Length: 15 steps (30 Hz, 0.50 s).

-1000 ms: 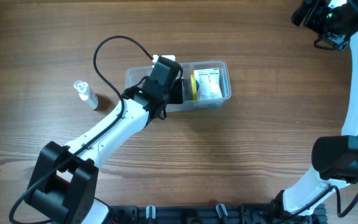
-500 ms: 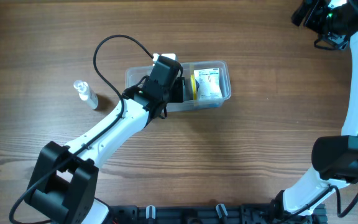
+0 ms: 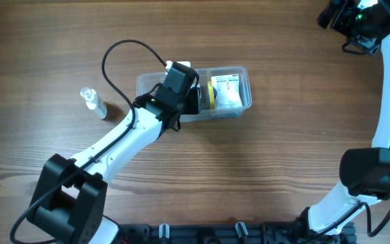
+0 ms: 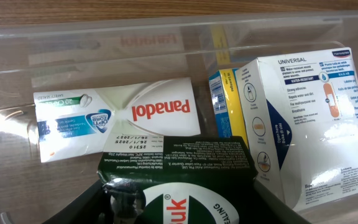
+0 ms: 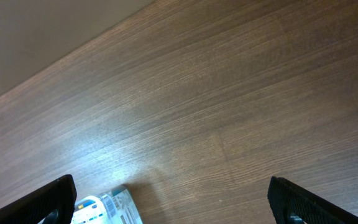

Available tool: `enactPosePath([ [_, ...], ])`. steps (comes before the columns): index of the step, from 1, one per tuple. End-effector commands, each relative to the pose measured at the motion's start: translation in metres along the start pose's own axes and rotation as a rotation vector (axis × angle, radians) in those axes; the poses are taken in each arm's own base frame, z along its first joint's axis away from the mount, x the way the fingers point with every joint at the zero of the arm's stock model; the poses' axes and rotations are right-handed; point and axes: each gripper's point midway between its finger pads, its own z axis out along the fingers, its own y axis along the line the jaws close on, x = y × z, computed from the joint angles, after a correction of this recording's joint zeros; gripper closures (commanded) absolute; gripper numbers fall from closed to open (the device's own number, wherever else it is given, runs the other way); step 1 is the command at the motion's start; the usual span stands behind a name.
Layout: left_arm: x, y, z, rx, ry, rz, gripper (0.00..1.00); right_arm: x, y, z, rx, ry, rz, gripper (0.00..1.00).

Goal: Pack container
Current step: 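Lower the tin beside the Panadol box and open the left gripper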

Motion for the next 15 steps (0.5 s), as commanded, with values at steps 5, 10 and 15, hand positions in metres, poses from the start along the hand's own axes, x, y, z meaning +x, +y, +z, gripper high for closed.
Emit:
enactPosePath([
  [5, -0.0037, -0.0027, 0.0005, -0.001, -0.006, -0.014, 0.51, -0.0013, 0.0005, -0.0002, 0.009, -0.008, 0.006, 0.0],
  [10, -0.0036, -0.0027, 0.0005, -0.001, -0.005, -0.014, 0.47, -0.0013, 0.0005, -0.0002, 0.009, -0.008, 0.006, 0.0],
  [15, -0.0035, -0.0027, 0.0005, -0.001, -0.005, -0.014, 0.4, -0.0013, 0.0005, -0.0002, 0.008, -0.008, 0.006, 0.0],
])
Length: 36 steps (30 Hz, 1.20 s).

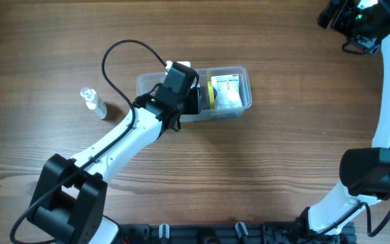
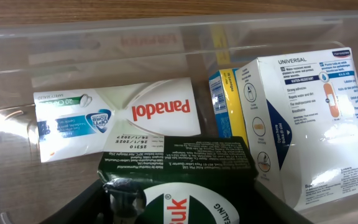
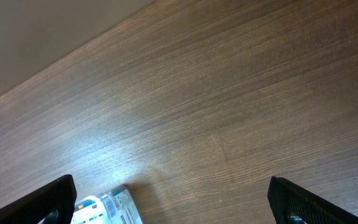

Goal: Pack container
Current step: 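Lower the tin beside the Panadol box and open the left gripper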

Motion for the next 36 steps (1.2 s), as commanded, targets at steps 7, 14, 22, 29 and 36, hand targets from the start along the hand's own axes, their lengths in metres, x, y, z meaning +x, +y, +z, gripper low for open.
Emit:
enactPosePath([
  [7, -0.003, -0.003, 0.001, -0.001, -0.005, -0.013, 0.32, -0.001, 0.001, 0.0, 0.008, -0.008, 0.006, 0.0],
  [14, -0.003, -0.003, 0.001, -0.001, -0.005, -0.013, 0.3, -0.001, 0.001, 0.0, 0.008, -0.008, 0.006, 0.0],
  [22, -0.004, -0.003, 0.001, -0.001, -0.005, -0.013, 0.3, -0.001, 0.001, 0.0, 0.008, -0.008, 0.006, 0.0],
  [29, -0.01, -0.003, -0.009, 0.008, -0.029, 0.017, 0.28, -0.001, 0.001, 0.0, 0.008, -0.008, 0.006, 0.0],
  [36, -0.05, -0.008, -0.083, 0.06, -0.206, 0.128, 0.0, -0.001, 0.001, 0.0, 0.008, -0.008, 0.006, 0.0],
])
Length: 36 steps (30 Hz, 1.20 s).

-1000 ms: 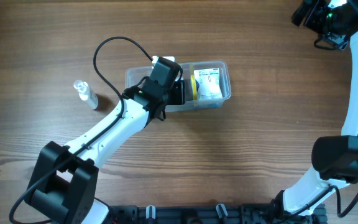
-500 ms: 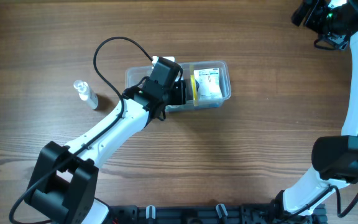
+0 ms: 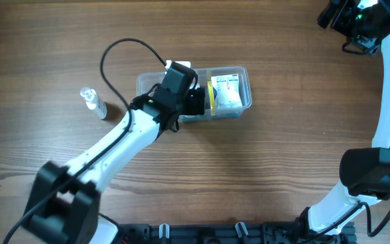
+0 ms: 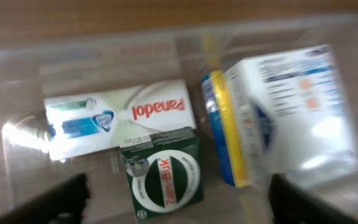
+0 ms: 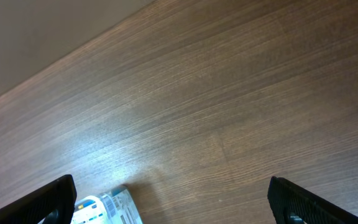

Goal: Pack container
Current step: 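Lower the tin beside the Panadol box and open the left gripper, then withdraw the left gripper to the left of the container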

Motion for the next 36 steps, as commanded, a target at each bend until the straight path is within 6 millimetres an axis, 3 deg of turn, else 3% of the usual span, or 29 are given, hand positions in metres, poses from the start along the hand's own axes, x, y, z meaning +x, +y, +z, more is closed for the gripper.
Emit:
enactPosePath([
  [1, -0.051, 0.001, -0.074, 0.039, -0.206, 0.08, 0.0, -0.001, 0.001, 0.0, 0.008, -0.008, 0.006, 0.0],
  [4, -0.069, 0.03, -0.12, 0.006, -0.302, 0.046, 0.0, -0.001, 0.0, 0.0, 0.009, -0.008, 0.006, 0.0],
  [7, -0.078, 0.078, -0.16, -0.083, -0.371, -0.005, 0.0, -0.001, 0.0, 0.0, 0.009, -0.008, 0.006, 0.0],
  [9, -0.076, 0.117, -0.179, -0.165, -0.386, -0.079, 0.0, -0.001, 0.0, 0.0, 0.009, -0.008, 0.006, 0.0],
  [10, -0.068, 0.151, -0.189, -0.241, -0.377, -0.15, 0.0, -0.001, 0.0, 0.0, 0.009, -0.008, 0.006, 0.0],
  [12, -0.058, 0.176, -0.193, -0.292, -0.339, -0.177, 0.0, -0.001, 0.0, 0.0, 0.009, -0.008, 0.006, 0.0],
  [18, -0.027, 0.208, -0.163, -0.304, -0.14, -0.131, 0.0, -0.001, 0.0, 0.0, 0.009, -0.008, 0.005, 0.0],
  [29, 0.022, 0.25, -0.073, -0.383, 0.17, -0.273, 0.0, -0.001, 0.001, 0.0, 0.008, -0.008, 0.005, 0.0],
  [36, 0.025, 0.265, -0.052, -0.43, 0.176, -0.339, 0.0, -0.001, 0.0, 0.0, 0.009, -0.008, 0.006, 0.0],
])
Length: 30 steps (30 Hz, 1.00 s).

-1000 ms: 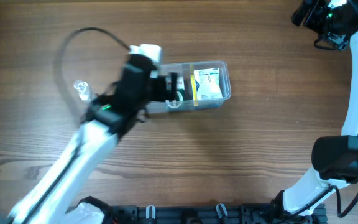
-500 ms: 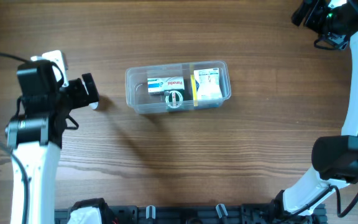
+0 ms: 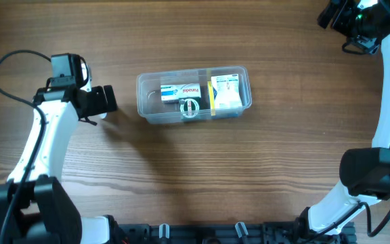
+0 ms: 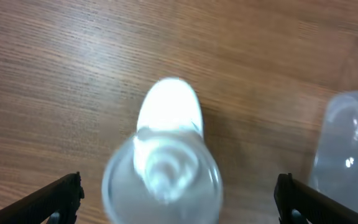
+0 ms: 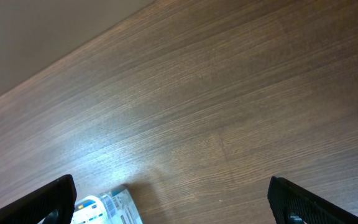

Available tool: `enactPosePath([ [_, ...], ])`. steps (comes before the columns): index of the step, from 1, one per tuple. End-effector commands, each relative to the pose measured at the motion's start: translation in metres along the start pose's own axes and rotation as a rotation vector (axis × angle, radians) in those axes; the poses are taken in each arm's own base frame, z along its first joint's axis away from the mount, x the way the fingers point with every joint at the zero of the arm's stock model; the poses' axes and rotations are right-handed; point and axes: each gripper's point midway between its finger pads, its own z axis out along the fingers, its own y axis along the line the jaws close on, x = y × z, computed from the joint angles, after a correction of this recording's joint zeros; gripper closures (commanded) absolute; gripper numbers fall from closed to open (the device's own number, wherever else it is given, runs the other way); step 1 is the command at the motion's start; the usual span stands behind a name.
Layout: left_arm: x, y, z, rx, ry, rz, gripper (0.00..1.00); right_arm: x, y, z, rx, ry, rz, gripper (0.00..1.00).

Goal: Pack container
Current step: 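Withdraw the left gripper to the left of the container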

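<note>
The clear plastic container [image 3: 239, 108] sits mid-table. It holds a white Panadol box [image 3: 181, 90], a green round-label box [image 3: 190, 107], a thin yellow box and a white plasters box [image 3: 227, 91]. Left of it, my left gripper [image 3: 107, 99] hangs open. A small clear bottle with a white cap [image 4: 166, 152] stands upright and blurred directly below it, between the spread fingers [image 4: 64, 198]. In the overhead view the gripper mostly hides the bottle. My right gripper [image 5: 173, 193] is open over bare wood at the far right corner.
The container's rounded corner [image 4: 353, 143] shows at the right edge of the left wrist view. A white, blue-printed labelled item [image 5: 107, 208] lies at the bottom edge of the right wrist view. The right arm runs down the right side of the table.
My left gripper was open just above the green box in the container. It is now left of the container, open over the clear bottle. The right arm has not moved.
At the two oldest moments my left gripper was down inside the container with the green box between its fingers. Then the box lay beside the Panadol box and the gripper stood open above it. Now the gripper is over the bottle. The right arm stayed still.
</note>
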Motion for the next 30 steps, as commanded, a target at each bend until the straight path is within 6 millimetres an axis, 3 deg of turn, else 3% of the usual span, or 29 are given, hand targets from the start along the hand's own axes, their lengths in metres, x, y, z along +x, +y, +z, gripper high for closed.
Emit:
enactPosePath([
  [1, -0.008, 0.007, 0.007, -0.033, -0.021, -0.076, 0.0, -0.001, 0.001, 0.0, 0.008, -0.008, 0.006, 0.0],
  [12, -0.005, 0.006, 0.034, -0.043, 0.017, -0.082, 0.0, -0.001, 0.001, 0.0, 0.008, -0.008, 0.005, 0.0],
  [18, -0.005, 0.006, 0.039, -0.043, 0.02, -0.082, 0.04, -0.001, 0.001, 0.0, 0.008, -0.008, 0.006, 0.0],
  [23, -0.006, 0.006, 0.039, -0.043, 0.017, -0.081, 0.35, -0.001, 0.001, 0.0, 0.008, -0.008, 0.006, 0.0],
  [26, -0.006, 0.006, 0.039, -0.043, 0.017, -0.081, 0.6, -0.001, 0.001, 0.0, 0.008, -0.008, 0.005, 0.0],
  [28, -0.006, 0.006, 0.039, -0.043, 0.017, -0.081, 0.72, -0.001, 0.001, 0.0, 0.008, -0.008, 0.006, 0.0],
  [30, -0.006, 0.006, 0.039, -0.043, 0.017, -0.081, 0.76, -0.001, 0.001, 0.0, 0.008, -0.008, 0.006, 0.0],
])
